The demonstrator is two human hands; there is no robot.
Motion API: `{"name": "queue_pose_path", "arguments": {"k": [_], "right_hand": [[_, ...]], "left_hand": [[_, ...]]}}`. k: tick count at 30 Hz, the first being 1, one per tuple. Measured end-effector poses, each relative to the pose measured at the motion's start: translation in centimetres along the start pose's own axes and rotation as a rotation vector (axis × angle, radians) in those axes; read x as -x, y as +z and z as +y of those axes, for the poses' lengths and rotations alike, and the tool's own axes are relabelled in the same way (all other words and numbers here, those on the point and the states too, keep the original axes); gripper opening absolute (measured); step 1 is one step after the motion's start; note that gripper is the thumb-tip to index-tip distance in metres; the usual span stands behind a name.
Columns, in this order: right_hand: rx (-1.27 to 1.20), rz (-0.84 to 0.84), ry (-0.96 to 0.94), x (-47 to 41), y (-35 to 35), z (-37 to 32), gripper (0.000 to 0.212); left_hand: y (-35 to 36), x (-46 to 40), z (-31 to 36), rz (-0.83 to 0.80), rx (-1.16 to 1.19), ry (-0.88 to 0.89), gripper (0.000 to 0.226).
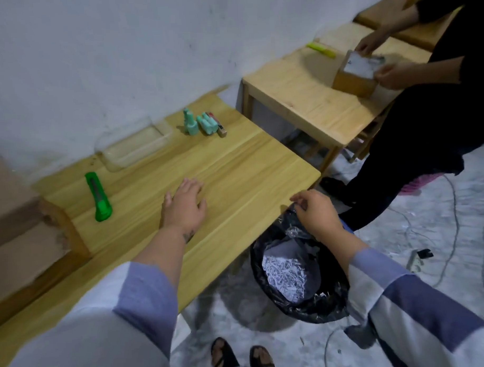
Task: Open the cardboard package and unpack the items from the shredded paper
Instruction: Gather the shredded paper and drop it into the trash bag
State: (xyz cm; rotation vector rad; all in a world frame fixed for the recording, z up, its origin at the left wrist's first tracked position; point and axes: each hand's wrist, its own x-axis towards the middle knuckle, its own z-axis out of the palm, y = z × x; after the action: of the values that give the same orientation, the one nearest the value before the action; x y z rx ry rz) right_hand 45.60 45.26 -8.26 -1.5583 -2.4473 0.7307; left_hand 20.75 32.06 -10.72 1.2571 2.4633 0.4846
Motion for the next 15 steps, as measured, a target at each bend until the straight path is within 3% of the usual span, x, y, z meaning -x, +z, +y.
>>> {"name": "queue_pose_path", "arguments": {"k": [6, 15], "right_hand": [[-0.039, -0.129, -0.241, 0.5, -0.3, -9.3, 0.025], [-0.107, -0.296, -0.673, 6.5, 2.3, -23.5, 0.028]], "left_hand": [[-5.1, 6.8, -2.9, 0.103, 0.039, -0.125, 0.035], [-11.7, 20.2, -8.9, 0.337, 0.043, -0.475, 0.028]]}}
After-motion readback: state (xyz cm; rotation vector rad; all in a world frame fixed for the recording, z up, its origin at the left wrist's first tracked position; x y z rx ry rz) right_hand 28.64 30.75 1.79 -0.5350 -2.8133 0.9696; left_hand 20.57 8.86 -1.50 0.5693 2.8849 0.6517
